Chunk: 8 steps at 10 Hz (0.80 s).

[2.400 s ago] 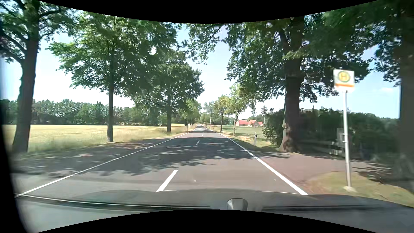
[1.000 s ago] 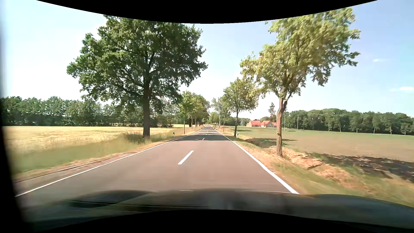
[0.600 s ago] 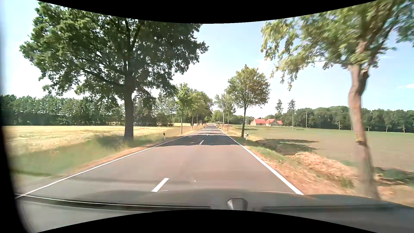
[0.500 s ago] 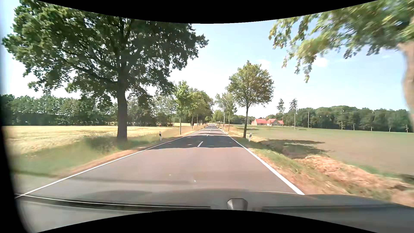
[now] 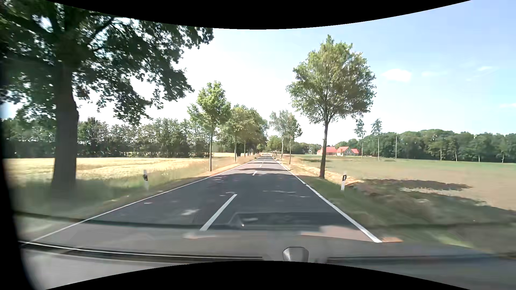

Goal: Follow the waypoints while adhering to traffic rules and regulations

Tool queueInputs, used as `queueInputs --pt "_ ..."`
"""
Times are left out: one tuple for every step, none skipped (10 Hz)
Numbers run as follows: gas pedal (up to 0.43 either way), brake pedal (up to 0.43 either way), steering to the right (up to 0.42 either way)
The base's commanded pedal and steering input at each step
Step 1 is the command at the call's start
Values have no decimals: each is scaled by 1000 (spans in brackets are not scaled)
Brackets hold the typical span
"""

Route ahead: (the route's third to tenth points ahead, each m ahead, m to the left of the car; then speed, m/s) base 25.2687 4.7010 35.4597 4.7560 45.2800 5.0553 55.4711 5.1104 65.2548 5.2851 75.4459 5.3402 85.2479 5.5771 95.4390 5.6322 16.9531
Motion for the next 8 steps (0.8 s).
queueInputs --pt "429 6 -4" --pt "421 6 -4" --pt "421 6 -4" --pt "421 6 -4" --pt "398 6 -4" --pt "398 6 -4" --pt "398 6 -4" --pt "398 6 -4"
